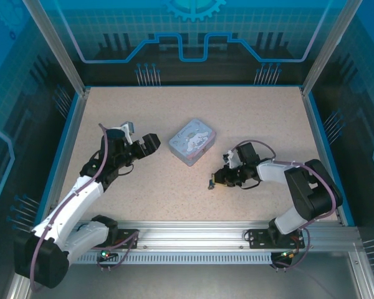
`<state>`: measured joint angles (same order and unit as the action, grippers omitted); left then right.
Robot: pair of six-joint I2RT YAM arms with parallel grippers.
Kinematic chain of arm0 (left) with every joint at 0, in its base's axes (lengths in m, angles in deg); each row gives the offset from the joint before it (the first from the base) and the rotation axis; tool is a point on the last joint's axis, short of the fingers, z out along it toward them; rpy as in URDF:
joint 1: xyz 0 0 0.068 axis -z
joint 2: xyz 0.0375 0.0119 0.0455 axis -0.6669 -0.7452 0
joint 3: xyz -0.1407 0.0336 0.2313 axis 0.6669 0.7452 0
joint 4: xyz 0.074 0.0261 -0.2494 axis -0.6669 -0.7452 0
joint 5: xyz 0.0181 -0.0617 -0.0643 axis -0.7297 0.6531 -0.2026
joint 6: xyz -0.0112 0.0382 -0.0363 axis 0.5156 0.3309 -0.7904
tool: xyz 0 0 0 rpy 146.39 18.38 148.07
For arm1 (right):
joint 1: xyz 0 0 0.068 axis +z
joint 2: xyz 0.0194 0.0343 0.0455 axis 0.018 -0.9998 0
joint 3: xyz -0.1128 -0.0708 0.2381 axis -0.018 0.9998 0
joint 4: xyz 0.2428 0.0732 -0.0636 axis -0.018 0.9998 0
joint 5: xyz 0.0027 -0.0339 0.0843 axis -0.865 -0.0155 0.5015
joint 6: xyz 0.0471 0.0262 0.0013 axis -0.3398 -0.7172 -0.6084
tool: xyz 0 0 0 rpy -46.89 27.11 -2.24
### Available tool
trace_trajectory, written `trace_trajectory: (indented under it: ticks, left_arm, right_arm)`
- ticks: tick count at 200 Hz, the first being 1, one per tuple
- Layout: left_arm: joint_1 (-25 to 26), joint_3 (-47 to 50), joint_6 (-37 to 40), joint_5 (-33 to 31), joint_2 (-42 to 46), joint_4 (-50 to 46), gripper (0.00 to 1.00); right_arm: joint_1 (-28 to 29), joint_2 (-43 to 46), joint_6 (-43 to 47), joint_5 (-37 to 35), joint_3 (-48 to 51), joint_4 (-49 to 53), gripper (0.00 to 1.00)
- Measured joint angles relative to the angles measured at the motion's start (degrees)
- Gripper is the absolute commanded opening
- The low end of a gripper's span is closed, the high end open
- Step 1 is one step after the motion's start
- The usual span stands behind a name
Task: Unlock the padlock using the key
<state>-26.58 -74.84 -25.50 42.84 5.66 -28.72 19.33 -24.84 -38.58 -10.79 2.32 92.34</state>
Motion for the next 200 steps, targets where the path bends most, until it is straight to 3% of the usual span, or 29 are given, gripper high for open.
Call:
trace_trajectory:
  ticks: [29, 57, 91, 110, 149, 200]
  left_arm:
    - [-0.5, 0.0, 0.1, -0.2, 0.0, -1.2, 0.99]
    - [-1.0, -0.8, 0.9, -0.9, 0.5, -3.4, 0.99]
    - [-2.7, -3.7, 3.2, -3.1, 2.6, -6.3, 0.99]
    - [-4.0, -4.2, 4.9, -5.9, 4.9, -6.8, 0.99]
    - [-6.3, -0.9, 12.6, -14.7, 8.4, -2.4, 0.99]
    - [-7.1, 12.8, 24.9, -22.6, 5.6, 10.9, 0.99]
  right_arm:
    - [-1.4, 3.0, 0.3, -1.9, 0.0, 2.1, 0.43]
    - [-3.5, 11.8, 1.3, -5.0, 0.0, 6.5, 0.55]
    - [-6.6, 23.6, 5.1, -11.6, -4.4, 15.8, 0.80]
    - [-9.2, 27.8, 8.6, -16.4, -9.9, 19.5, 1.00]
    - [-16.4, 31.3, 15.5, -26.6, -13.9, 17.8, 1.00]
    - [-21.6, 23.8, 22.8, -34.0, -2.1, -0.8, 1.00]
